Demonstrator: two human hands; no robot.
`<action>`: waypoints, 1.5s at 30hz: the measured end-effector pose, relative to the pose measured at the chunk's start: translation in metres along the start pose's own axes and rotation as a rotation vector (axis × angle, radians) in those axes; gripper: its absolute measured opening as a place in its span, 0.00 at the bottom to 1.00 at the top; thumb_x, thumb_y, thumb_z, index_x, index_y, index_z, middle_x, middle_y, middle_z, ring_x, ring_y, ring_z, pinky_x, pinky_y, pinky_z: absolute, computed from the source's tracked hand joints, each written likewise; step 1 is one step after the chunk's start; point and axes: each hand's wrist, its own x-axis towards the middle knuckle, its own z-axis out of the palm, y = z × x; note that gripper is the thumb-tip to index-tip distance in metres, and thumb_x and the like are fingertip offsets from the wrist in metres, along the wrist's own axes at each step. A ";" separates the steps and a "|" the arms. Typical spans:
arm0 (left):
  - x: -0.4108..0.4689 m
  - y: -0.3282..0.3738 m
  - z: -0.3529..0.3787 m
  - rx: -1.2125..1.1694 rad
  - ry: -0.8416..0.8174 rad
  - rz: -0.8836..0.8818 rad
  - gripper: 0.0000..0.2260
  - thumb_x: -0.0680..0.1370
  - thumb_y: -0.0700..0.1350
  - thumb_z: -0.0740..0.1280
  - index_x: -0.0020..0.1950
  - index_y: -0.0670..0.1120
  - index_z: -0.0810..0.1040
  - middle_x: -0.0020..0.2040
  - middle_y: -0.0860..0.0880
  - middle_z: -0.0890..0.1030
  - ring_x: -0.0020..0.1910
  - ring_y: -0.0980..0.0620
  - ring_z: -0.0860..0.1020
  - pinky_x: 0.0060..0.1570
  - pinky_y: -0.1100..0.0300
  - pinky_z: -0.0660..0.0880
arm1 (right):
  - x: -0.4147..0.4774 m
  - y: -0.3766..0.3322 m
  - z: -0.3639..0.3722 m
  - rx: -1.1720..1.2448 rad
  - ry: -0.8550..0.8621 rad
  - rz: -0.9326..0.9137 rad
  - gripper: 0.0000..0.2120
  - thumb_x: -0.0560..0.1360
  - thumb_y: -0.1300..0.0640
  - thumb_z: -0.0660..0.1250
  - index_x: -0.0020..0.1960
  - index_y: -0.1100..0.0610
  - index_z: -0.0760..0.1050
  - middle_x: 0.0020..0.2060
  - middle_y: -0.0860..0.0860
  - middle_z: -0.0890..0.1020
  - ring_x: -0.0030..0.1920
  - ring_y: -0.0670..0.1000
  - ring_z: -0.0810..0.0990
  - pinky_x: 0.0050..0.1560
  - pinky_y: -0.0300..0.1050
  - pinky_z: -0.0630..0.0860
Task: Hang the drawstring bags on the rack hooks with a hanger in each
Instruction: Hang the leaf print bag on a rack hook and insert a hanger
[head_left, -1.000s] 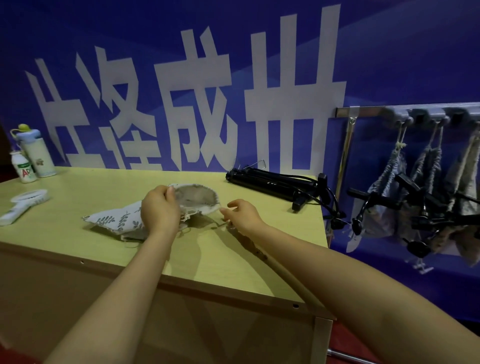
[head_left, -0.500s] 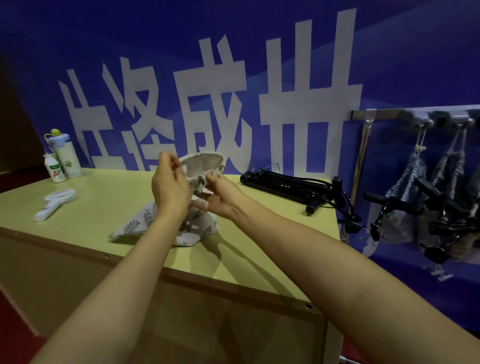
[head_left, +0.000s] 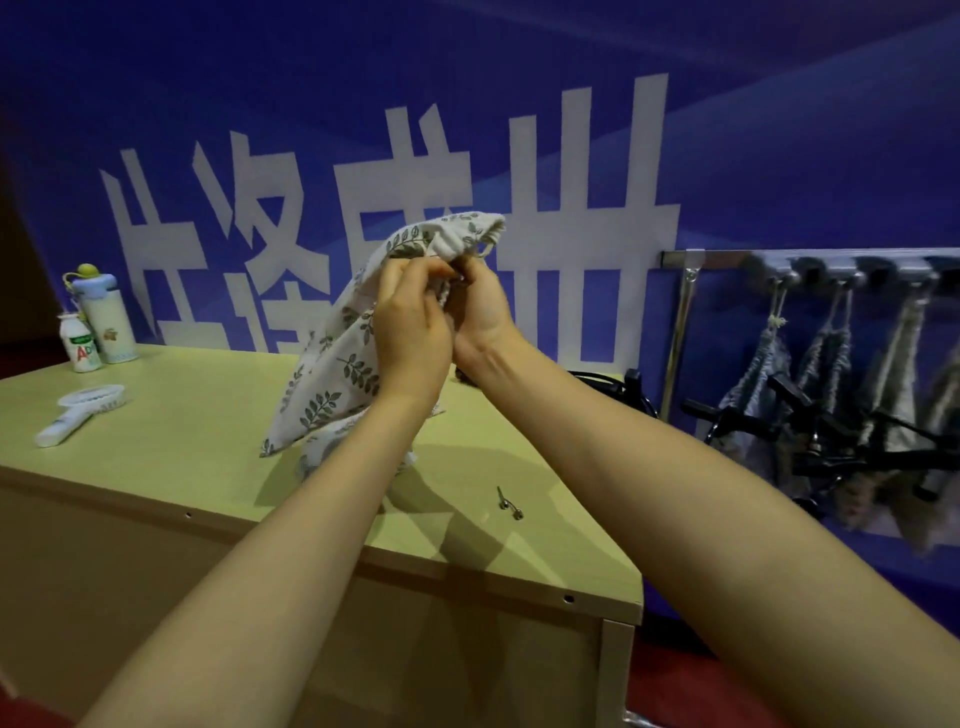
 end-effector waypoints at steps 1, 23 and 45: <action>0.000 0.010 0.005 -0.028 -0.007 0.000 0.11 0.77 0.32 0.58 0.52 0.40 0.78 0.54 0.45 0.76 0.49 0.60 0.71 0.46 0.86 0.64 | -0.006 -0.010 -0.001 -0.023 0.020 -0.021 0.17 0.82 0.52 0.52 0.43 0.58 0.75 0.31 0.51 0.82 0.35 0.47 0.82 0.40 0.40 0.79; -0.111 0.132 0.085 -0.306 -0.414 -0.259 0.21 0.77 0.32 0.56 0.66 0.46 0.75 0.62 0.47 0.76 0.45 0.58 0.74 0.39 0.74 0.71 | -0.139 -0.150 -0.119 -1.603 0.753 -0.624 0.13 0.77 0.54 0.58 0.33 0.54 0.66 0.46 0.55 0.74 0.49 0.57 0.74 0.47 0.52 0.73; -0.153 -0.015 -0.077 0.151 -1.045 -0.279 0.27 0.73 0.28 0.56 0.69 0.47 0.71 0.69 0.48 0.72 0.56 0.47 0.77 0.47 0.60 0.74 | -0.175 -0.008 -0.128 -1.578 0.069 0.883 0.11 0.79 0.53 0.62 0.43 0.58 0.77 0.36 0.52 0.81 0.31 0.46 0.79 0.31 0.37 0.76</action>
